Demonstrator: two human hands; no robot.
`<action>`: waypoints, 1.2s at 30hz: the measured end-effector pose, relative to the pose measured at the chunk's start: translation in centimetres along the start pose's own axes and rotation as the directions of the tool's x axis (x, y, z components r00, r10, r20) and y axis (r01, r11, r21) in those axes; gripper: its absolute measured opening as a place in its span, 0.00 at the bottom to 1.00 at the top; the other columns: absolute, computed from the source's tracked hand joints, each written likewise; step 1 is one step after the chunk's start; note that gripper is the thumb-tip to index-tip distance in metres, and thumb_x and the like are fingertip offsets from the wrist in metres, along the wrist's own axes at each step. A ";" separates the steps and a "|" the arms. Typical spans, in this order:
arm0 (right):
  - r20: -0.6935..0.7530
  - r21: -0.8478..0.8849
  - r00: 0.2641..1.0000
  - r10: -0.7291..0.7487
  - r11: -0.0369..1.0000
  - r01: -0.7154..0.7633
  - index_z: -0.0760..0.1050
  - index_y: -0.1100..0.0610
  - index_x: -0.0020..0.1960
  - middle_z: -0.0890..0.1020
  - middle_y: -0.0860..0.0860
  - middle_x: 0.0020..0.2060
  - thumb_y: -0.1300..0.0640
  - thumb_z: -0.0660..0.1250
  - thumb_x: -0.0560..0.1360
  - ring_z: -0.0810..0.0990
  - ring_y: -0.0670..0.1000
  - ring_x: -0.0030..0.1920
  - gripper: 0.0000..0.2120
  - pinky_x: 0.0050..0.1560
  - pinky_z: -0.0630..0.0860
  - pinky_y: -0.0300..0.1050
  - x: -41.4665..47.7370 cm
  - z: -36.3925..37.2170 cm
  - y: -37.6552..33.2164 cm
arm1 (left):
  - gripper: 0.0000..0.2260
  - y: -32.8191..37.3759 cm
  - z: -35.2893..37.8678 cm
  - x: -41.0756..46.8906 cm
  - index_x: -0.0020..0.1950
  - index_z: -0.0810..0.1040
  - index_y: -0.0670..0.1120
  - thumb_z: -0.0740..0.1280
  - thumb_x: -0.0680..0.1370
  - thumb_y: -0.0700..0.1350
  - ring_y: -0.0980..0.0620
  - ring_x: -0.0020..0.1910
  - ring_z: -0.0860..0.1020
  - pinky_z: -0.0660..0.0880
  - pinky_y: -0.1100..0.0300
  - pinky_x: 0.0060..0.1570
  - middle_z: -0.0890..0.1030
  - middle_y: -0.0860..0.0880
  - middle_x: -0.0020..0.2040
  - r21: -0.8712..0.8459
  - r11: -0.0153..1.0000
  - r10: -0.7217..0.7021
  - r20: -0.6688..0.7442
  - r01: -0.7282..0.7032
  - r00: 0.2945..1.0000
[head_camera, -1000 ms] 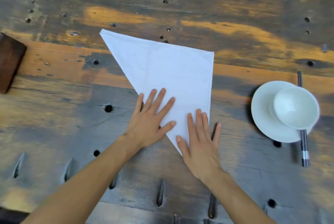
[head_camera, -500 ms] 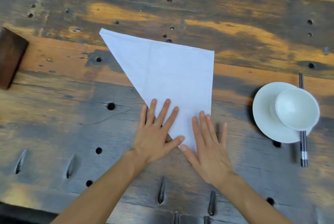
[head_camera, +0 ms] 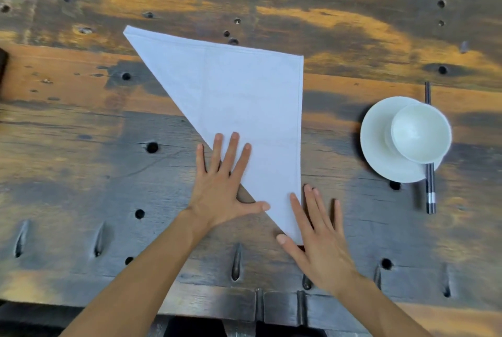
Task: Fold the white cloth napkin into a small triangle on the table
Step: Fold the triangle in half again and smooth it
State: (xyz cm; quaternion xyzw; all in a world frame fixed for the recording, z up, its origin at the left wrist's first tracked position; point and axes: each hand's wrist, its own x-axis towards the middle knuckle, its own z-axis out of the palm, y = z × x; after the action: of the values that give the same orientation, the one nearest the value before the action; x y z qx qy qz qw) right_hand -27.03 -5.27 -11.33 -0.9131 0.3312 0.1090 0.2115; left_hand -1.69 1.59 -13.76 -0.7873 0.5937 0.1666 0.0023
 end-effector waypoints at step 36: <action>0.340 0.882 0.803 0.490 0.130 -0.453 0.79 0.39 0.57 0.86 0.51 0.36 0.58 0.72 0.78 0.82 0.50 0.38 0.15 0.41 0.78 0.46 4.8 -7.0 -4.7 | 0.30 0.7 2.4 -2.5 0.81 0.65 0.49 0.63 0.82 0.61 0.41 0.83 0.56 0.55 0.33 0.78 0.60 0.46 0.83 -0.098 0.981 0.144 -0.227 -0.170 0.963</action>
State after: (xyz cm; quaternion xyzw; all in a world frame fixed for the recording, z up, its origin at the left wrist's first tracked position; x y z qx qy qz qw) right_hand -19.90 -7.97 -5.27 -0.4613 0.6020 -0.0586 0.6491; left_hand -3.57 4.23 -15.23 -0.7500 0.6402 0.1129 -0.1222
